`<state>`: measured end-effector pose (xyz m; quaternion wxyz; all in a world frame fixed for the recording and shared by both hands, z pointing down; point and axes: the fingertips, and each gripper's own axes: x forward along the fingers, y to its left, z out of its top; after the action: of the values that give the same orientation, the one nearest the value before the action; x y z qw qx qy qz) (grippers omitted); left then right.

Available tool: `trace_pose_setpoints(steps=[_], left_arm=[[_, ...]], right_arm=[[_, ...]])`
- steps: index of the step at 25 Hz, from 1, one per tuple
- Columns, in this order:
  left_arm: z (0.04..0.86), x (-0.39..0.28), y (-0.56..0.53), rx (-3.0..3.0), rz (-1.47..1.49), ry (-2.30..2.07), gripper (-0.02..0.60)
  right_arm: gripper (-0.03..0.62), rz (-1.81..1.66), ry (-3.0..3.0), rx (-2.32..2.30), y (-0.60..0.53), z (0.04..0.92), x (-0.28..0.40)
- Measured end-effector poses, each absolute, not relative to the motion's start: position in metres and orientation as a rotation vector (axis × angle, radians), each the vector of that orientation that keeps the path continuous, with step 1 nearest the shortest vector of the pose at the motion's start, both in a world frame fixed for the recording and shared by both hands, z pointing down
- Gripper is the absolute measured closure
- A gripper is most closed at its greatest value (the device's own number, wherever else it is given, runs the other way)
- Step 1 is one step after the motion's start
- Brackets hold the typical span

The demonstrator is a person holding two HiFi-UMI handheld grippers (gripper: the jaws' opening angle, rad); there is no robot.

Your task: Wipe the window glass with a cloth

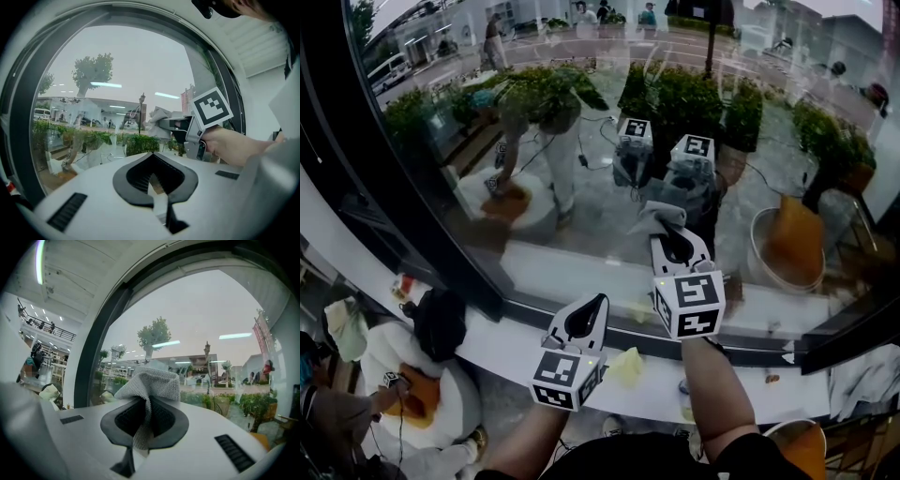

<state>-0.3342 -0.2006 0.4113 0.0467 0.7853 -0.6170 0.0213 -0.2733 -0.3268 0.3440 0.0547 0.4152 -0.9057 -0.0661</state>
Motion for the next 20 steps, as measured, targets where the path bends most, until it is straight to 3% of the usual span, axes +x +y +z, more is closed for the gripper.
trace_pose_setpoints(steps=[10,20], left_arm=[[0.418,-0.328,-0.190,2.414,0.047,-1.870,0.574],[0.374,-0.304,-0.194,2.546,0.003,-1.810,0.574]], right_arm=[[0.555,-0.169,-2.762,1.219,-0.310,0.355,-0.277],[0.555,-0.295,-2.764,1.264,-0.293,0.301,-0.269]])
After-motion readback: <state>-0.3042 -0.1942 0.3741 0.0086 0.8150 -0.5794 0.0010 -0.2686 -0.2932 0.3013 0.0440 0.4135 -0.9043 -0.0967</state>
